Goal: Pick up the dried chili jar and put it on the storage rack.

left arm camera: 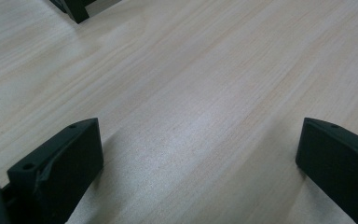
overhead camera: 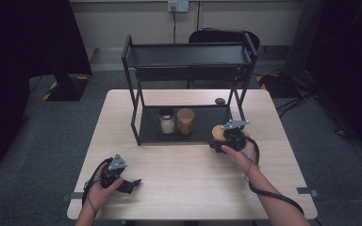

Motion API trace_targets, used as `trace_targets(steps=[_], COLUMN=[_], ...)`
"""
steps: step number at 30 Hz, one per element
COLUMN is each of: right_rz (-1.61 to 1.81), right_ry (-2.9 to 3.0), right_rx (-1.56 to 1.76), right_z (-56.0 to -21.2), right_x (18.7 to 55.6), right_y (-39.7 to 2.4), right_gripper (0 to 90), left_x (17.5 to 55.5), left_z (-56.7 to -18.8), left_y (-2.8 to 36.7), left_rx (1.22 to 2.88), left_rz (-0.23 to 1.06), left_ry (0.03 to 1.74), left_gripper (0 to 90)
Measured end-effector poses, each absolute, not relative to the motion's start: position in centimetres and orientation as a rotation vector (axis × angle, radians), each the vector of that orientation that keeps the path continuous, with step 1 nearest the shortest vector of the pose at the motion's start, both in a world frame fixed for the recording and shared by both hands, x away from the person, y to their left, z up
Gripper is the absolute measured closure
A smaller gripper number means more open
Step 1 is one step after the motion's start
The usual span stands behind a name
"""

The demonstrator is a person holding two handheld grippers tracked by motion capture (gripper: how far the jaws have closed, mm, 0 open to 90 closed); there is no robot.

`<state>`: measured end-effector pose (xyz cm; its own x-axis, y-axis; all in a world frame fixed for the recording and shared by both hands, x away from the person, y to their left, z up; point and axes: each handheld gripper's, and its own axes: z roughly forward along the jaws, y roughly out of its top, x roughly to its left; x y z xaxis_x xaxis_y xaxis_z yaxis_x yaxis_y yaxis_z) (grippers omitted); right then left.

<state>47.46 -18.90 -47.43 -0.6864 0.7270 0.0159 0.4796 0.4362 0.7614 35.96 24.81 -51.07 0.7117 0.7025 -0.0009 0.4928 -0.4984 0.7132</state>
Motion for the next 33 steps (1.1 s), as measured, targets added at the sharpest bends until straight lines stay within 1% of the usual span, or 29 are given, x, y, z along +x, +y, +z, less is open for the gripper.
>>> trace_targets(steps=[33], right_rz=[1.096], right_ry=[2.351], right_rx=[1.062], right_z=[-47.0], right_x=[49.8], right_y=[-17.4], right_gripper=[25.4], left_x=[36.0], left_z=[-51.1], left_y=[24.8], left_rx=[2.201], left_rz=[0.378], left_ry=[0.904], left_gripper=[0.1])
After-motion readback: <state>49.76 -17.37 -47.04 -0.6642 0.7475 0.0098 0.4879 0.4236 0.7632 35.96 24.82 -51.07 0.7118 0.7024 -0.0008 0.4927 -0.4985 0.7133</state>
